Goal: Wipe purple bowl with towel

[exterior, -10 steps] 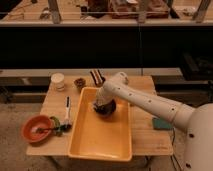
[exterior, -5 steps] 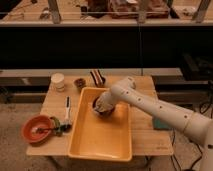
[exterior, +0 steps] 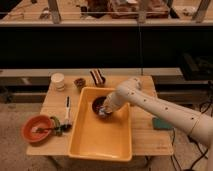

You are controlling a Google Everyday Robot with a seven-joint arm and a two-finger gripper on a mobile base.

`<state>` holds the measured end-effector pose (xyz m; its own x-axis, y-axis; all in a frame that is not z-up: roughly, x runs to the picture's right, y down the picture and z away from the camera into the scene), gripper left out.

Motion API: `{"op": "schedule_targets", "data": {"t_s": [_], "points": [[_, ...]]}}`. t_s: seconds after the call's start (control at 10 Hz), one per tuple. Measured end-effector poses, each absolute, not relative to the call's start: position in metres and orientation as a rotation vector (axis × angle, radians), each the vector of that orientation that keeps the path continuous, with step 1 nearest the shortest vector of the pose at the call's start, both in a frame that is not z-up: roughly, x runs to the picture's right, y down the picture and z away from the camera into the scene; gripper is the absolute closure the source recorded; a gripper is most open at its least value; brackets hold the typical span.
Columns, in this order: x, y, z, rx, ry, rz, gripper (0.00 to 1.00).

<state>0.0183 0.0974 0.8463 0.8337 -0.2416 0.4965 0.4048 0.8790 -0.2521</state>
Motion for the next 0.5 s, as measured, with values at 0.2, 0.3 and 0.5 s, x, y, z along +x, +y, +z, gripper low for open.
{"op": "schedule_targets", "data": {"t_s": [0.2,0.3,0.5], "points": [[0.025,0.074,0.865,-0.349,-0.454,-0.309,1.00],[0.019,0.070,0.869,-0.348,-0.458,-0.310,1.00],[0.003,0.072,0.875,-0.360,-0.487,-0.295,1.00]]}}
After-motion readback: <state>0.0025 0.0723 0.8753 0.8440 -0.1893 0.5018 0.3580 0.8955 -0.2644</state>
